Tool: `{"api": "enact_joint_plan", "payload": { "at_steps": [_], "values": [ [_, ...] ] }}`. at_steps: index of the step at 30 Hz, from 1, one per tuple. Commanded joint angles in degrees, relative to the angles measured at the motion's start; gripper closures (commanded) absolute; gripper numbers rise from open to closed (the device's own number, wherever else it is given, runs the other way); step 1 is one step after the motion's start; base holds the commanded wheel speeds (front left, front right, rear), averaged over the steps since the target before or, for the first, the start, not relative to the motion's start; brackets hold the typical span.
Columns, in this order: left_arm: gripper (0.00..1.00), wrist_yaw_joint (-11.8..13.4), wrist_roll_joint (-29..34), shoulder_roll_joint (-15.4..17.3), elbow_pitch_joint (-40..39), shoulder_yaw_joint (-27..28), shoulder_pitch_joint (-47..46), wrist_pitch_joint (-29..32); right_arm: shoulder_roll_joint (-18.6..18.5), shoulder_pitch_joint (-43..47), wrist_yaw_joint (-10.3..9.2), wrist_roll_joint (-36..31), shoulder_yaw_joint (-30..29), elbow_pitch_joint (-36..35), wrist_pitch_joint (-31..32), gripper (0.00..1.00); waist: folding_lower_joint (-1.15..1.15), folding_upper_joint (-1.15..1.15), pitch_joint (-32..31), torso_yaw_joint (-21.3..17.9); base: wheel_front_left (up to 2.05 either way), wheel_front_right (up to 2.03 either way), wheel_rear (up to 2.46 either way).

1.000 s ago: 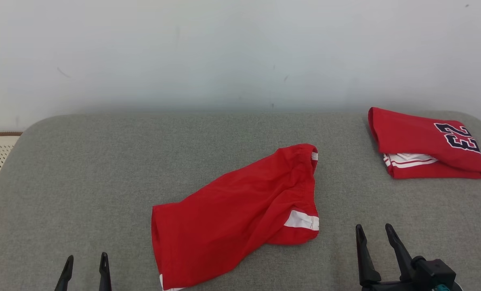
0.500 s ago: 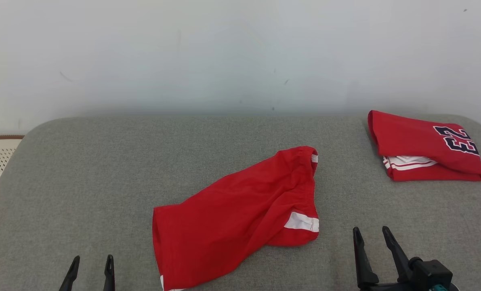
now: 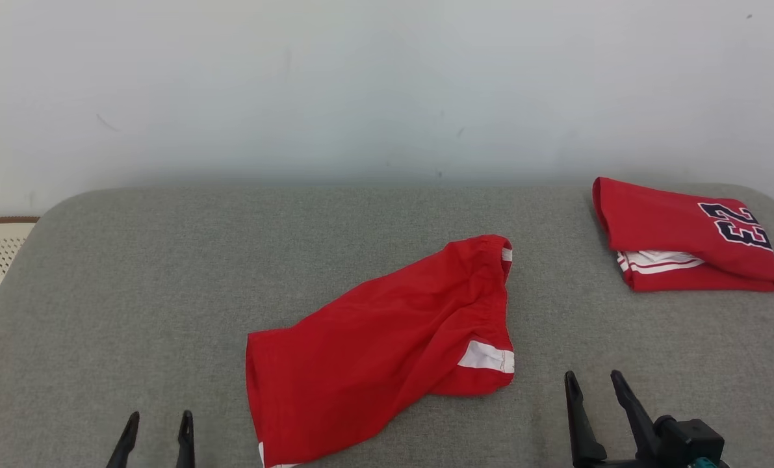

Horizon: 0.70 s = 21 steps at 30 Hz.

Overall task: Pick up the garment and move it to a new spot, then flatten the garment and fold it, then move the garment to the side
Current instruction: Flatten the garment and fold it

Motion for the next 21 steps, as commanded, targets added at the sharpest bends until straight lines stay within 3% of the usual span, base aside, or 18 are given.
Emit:
{"api": "enact_joint_plan", "payload": {
  "at_steps": [1,9,21],
  "values": [
    [0.00,-0.8,-0.5,-0.3,0.6,-0.8,0.2,-0.2,-0.3,0.2,0.03,1.3,0.7,0.6,0.6,0.00,0.00,0.00,0.2,0.2,0.00,0.00,0.00],
    [0.00,-3.9,-2.1,-1.3,5.6,-5.6,1.0,-0.2,-3.0,-3.6,0.03,4.4,4.3,6.0,2.5,0.00,0.00,0.00,1.1,0.7,0.00,0.00,0.00],
    [0.00,-6.6,-3.1,-2.3,18.3,-12.5,-4.8,-0.2,-3.9,-16.6,0.03,9.8,13.1,23.8,1.8,0.00,0.00,0.00,3.5,1.7,0.00,0.00,0.00]
  ]
}}
